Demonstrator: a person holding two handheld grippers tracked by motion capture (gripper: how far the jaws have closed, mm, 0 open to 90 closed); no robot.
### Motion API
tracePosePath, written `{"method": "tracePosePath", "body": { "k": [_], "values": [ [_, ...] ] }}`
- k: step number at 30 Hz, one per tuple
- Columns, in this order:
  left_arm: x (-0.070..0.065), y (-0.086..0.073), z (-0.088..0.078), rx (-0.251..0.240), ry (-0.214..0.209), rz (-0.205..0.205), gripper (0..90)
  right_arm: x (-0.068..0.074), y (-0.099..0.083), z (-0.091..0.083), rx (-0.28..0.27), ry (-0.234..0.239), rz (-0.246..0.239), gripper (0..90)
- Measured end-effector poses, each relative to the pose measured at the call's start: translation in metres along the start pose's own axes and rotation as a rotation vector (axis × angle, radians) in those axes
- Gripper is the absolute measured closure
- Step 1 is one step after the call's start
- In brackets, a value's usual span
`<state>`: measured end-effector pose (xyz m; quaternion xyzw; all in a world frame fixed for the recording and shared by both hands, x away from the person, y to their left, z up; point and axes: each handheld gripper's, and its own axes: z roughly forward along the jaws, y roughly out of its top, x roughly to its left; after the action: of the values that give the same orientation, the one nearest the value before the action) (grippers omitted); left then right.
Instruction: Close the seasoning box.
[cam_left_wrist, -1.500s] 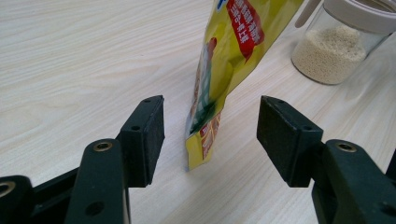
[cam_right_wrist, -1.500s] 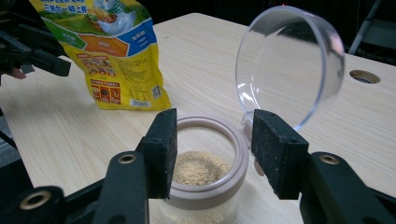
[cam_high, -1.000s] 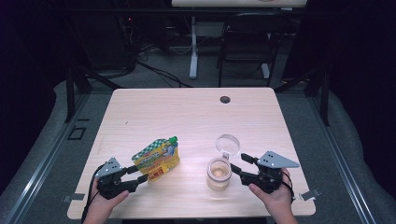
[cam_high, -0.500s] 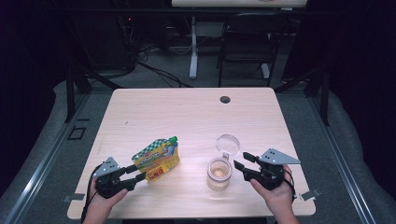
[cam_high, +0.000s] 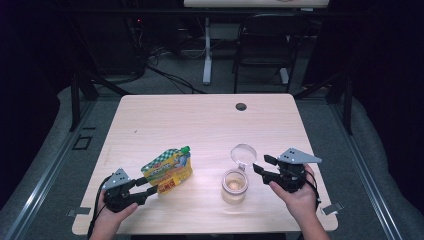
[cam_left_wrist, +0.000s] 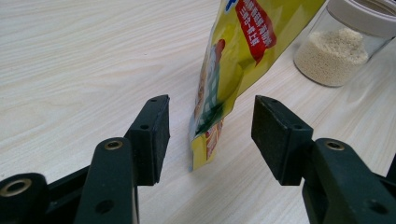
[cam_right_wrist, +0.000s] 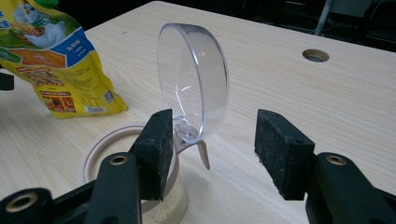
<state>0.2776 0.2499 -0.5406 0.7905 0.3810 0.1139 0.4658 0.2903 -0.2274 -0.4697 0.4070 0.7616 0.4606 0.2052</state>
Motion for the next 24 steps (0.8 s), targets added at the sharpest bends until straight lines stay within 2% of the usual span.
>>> {"method": "tracePosePath", "body": {
  "k": [4,11,17,24],
  "values": [
    [0.000,0.000,0.001,-0.004,-0.001,0.009,47.0,-0.003,0.005,0.007,0.008,0.004,0.019,47.0],
    [0.000,0.001,0.002,-0.006,-0.006,0.012,47.0,-0.004,0.011,0.017,0.010,0.014,0.014,49.0],
    [0.000,0.001,0.002,-0.007,-0.007,0.013,47.0,-0.003,0.014,0.021,0.018,0.034,0.016,56.7],
    [0.000,0.001,0.003,-0.002,-0.008,0.015,47.0,-0.001,0.019,0.018,0.013,0.038,-0.013,65.3]
  ]
}}
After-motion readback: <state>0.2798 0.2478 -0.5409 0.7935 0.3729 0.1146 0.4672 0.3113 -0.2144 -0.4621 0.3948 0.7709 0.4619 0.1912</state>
